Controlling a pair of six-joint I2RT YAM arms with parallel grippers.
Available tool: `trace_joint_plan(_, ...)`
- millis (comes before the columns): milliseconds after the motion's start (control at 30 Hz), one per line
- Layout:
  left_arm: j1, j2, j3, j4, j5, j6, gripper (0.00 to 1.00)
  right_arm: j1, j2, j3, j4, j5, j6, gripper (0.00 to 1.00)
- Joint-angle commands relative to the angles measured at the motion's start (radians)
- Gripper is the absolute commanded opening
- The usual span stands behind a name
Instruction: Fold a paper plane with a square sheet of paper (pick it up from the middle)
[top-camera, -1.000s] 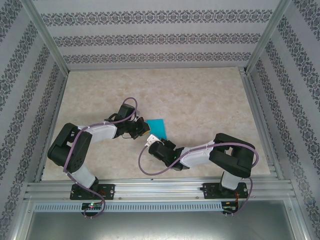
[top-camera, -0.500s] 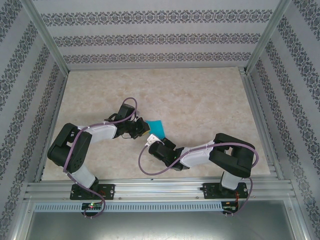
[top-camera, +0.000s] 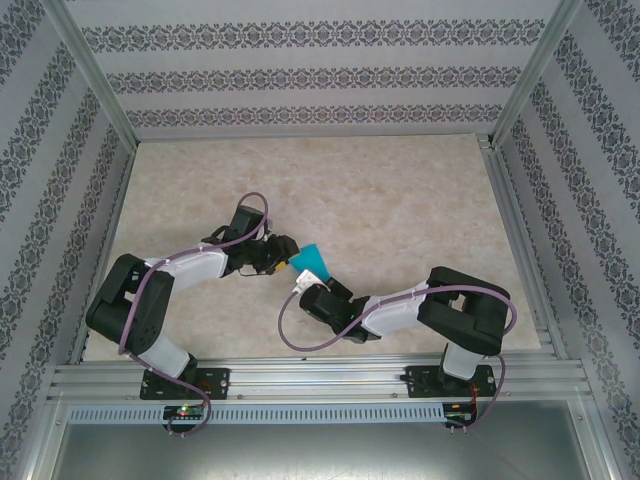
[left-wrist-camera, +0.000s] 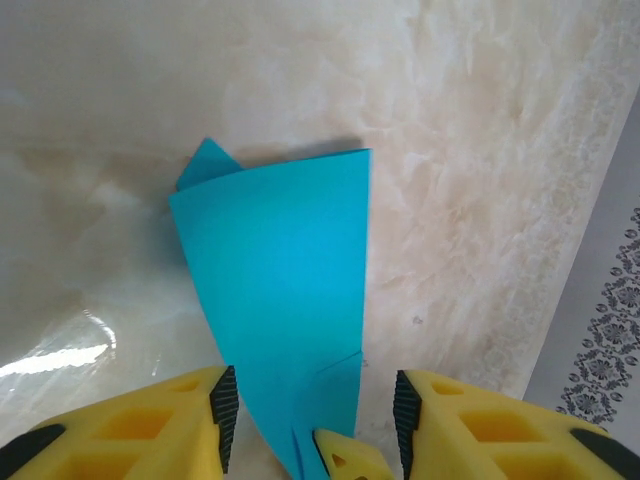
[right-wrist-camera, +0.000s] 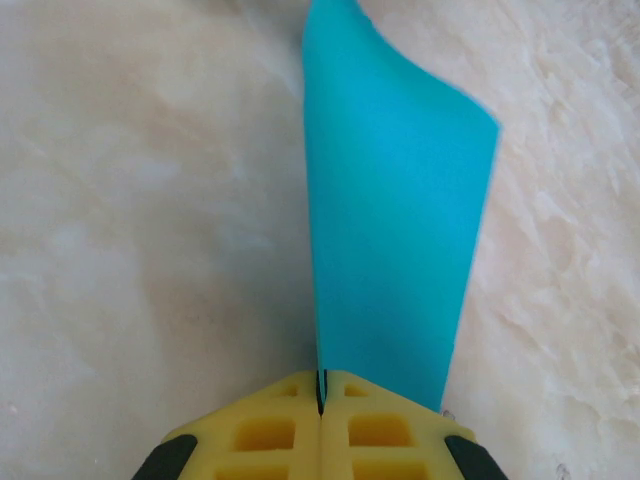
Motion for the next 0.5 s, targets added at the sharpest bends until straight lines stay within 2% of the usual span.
trace_joint_plan(0, 0.011, 0.022, -0.013, 0.023, 0.004, -0.011, 0.50, 0.000, -0.024, -0.016, 0.027, -0.011, 0.014, 0.00)
trace_joint_plan(100, 0.011, 0.030, -0.013, 0.023, -0.005, -0.016, 0.57, -0.005, -0.024, -0.016, 0.029, -0.013, 0.017, 0.00)
trace_joint_plan(267, 0.011, 0.050, -0.014, 0.046, 0.027, -0.033, 0.58, -0.008, -0.022, -0.012, 0.039, -0.006, 0.027, 0.00)
trace_joint_plan(467, 0.009, 0.035, -0.035, 0.047, 0.003, -0.057, 0.59, -0.008, -0.027, -0.013, 0.065, 0.004, 0.037, 0.01)
